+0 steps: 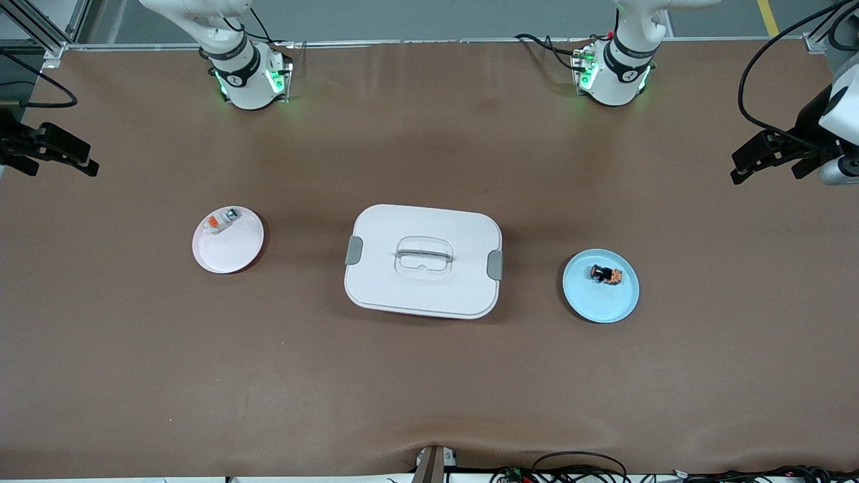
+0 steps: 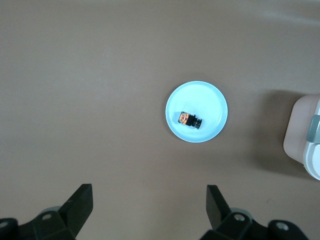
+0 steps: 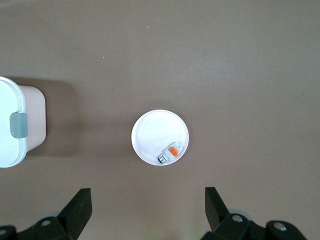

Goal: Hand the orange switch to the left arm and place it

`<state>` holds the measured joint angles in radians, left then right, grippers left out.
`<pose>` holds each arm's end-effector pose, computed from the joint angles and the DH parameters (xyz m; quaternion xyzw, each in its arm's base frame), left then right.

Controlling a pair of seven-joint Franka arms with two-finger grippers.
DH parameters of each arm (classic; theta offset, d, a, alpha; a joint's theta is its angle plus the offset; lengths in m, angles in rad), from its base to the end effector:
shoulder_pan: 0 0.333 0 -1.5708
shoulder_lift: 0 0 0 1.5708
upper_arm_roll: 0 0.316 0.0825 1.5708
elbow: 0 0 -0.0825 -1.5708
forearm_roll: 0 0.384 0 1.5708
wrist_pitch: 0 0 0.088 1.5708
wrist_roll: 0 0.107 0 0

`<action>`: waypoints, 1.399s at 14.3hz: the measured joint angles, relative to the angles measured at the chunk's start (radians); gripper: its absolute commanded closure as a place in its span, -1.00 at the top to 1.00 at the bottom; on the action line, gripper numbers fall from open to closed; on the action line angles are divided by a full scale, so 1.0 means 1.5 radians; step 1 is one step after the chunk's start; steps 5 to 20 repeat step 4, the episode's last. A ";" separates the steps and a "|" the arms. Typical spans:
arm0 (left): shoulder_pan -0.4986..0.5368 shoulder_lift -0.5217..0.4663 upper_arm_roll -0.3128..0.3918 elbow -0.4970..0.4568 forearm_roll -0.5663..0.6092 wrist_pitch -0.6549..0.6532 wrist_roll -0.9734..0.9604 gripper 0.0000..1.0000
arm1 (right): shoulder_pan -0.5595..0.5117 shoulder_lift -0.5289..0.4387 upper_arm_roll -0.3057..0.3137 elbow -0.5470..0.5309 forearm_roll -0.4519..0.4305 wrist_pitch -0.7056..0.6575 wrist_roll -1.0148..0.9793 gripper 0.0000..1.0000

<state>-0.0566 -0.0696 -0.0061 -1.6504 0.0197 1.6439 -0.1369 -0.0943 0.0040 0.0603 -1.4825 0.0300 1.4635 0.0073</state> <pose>0.5388 -0.0320 0.6314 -0.9988 -0.0367 -0.0324 0.0069 0.5448 -0.0151 0.6543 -0.9996 0.0192 0.0113 0.0152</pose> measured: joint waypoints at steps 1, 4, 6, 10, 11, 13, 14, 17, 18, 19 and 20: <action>0.000 0.000 0.000 0.000 0.000 0.000 0.004 1.00 | 0.000 0.000 -0.001 0.000 0.000 0.000 0.000 1.00; 0.000 0.000 0.000 0.000 0.000 -0.001 0.020 1.00 | -0.001 0.000 -0.001 0.000 0.000 -0.001 0.000 1.00; 0.000 0.000 0.000 0.000 0.000 -0.001 0.020 1.00 | -0.001 0.000 -0.001 0.000 0.000 -0.001 0.000 1.00; 0.000 0.000 0.000 0.000 0.000 -0.001 0.020 1.00 | -0.001 0.000 -0.001 0.000 0.000 -0.001 0.000 1.00; 0.000 0.000 0.000 0.000 0.000 -0.001 0.020 1.00 | -0.001 0.000 -0.001 0.000 0.000 -0.001 0.000 1.00; 0.000 0.000 0.000 0.000 0.000 -0.001 0.020 1.00 | -0.001 0.000 -0.001 0.000 0.000 -0.001 0.000 1.00; 0.000 0.000 0.000 0.000 0.000 -0.001 0.020 1.00 | -0.001 0.000 -0.001 0.000 0.000 -0.001 0.000 1.00; 0.000 0.000 0.000 0.000 0.000 -0.001 0.020 1.00 | -0.001 0.000 -0.001 0.000 0.000 -0.001 0.000 1.00; 0.000 0.000 0.000 0.000 0.000 -0.001 0.020 1.00 | -0.001 0.000 -0.001 0.000 0.000 -0.001 0.000 1.00; 0.000 0.000 0.000 0.000 0.000 -0.001 0.020 1.00 | -0.001 0.000 -0.001 0.000 0.000 -0.001 0.000 1.00; 0.000 0.000 0.000 0.000 0.000 -0.001 0.020 1.00 | -0.001 0.000 -0.001 0.000 0.000 -0.001 0.000 1.00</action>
